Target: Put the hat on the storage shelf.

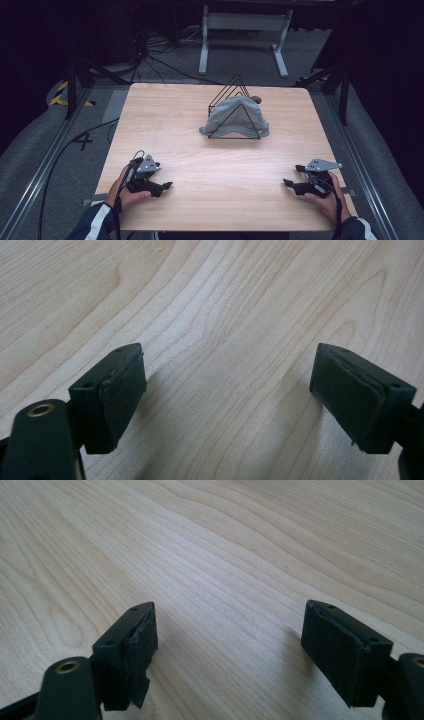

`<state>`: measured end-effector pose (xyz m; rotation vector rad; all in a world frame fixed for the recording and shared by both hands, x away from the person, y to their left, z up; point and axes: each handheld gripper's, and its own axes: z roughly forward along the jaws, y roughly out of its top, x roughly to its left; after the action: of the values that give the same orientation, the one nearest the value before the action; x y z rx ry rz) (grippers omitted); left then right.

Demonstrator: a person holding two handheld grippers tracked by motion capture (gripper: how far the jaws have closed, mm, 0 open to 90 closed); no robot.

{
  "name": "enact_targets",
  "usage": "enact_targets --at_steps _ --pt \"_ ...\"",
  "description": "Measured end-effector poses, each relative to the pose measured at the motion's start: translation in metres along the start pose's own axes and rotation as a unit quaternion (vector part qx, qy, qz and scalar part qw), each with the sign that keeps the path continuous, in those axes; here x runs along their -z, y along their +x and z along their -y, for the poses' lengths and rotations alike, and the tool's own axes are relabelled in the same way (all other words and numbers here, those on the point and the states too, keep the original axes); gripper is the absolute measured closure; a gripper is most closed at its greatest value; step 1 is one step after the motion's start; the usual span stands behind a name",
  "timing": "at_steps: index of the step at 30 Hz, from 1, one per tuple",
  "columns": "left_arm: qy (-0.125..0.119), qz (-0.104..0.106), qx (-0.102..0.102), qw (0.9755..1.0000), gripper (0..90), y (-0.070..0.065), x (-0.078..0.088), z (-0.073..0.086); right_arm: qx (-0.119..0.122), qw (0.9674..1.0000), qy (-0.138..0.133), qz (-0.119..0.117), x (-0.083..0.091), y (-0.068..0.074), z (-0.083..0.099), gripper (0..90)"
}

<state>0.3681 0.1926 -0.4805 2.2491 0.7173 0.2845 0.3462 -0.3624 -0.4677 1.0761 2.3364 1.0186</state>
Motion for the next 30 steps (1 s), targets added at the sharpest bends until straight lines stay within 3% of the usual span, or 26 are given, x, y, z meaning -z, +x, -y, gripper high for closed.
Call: enact_targets --at_steps 11,30 --pt "0.006 0.002 -0.006 1.0000 13.6 0.0017 -0.0001 -0.0013 -0.016 0.9997 0.000 0.020 -0.0020 -0.0032 -0.0016 22.0" --pt "0.007 0.002 -0.006 1.0000 13.1 0.0018 -0.0003 -0.0014 -0.023 0.9995 0.003 0.024 -0.0019 -0.0042 -0.0019 19.4"
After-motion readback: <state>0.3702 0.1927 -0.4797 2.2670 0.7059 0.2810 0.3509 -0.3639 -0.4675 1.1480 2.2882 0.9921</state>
